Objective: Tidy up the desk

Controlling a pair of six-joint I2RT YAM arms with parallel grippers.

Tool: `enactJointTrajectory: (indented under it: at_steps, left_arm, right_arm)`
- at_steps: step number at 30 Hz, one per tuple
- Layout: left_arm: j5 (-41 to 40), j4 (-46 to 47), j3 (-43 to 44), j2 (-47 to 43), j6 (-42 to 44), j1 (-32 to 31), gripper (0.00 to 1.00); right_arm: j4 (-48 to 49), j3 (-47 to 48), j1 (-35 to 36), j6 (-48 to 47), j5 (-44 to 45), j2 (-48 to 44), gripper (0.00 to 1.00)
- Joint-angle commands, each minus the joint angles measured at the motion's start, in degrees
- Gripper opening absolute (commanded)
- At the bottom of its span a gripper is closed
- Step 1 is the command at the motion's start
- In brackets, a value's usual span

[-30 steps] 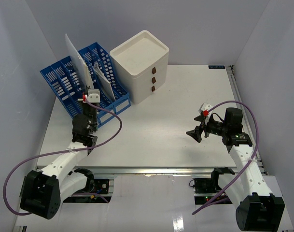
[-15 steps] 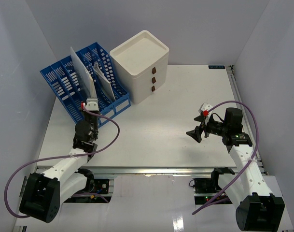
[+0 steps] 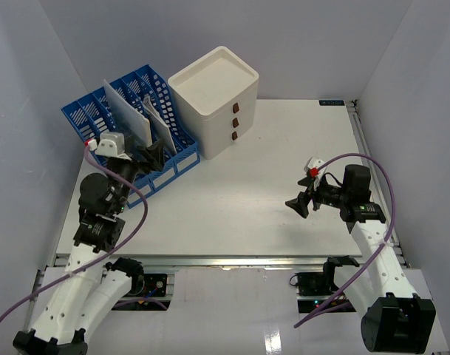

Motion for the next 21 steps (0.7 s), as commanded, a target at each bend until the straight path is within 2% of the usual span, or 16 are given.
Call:
enactJointTrajectory:
  at_steps: [1, 5, 11, 17, 21]
  left_arm:
    - [20.3, -13.5, -1.1, -4.5, -8.4, -0.1, 0.98]
    - [31.8, -13.5, -4.6, -6.3, -11.6, -0.1, 0.98]
    - [37.6, -14.2, -9.3, -12.3, -12.8, -0.1, 0.98]
    - [37.8, -14.2, -13.7, -19.0, -14.4, -0.1, 0.98]
    - [37.8, -15.3, -15.2, -21.1, -14.9, -0.1, 0.98]
  right_arm:
    - [3.0, 1.2, -0.1, 6.9, 7.8, 0.1, 0.9]
    - [2.9, 4.2, -0.1, 13.3, 20.7, 0.1, 0.9]
    - [2.5, 5.4, -0.1, 19.8, 33.1, -5.1, 0.9]
    - [1.1, 5.3, -0.1, 21.1, 37.4, -9.4, 0.9]
    - [1.3, 4.7, -0.1, 21.0, 36.2, -10.8, 0.9]
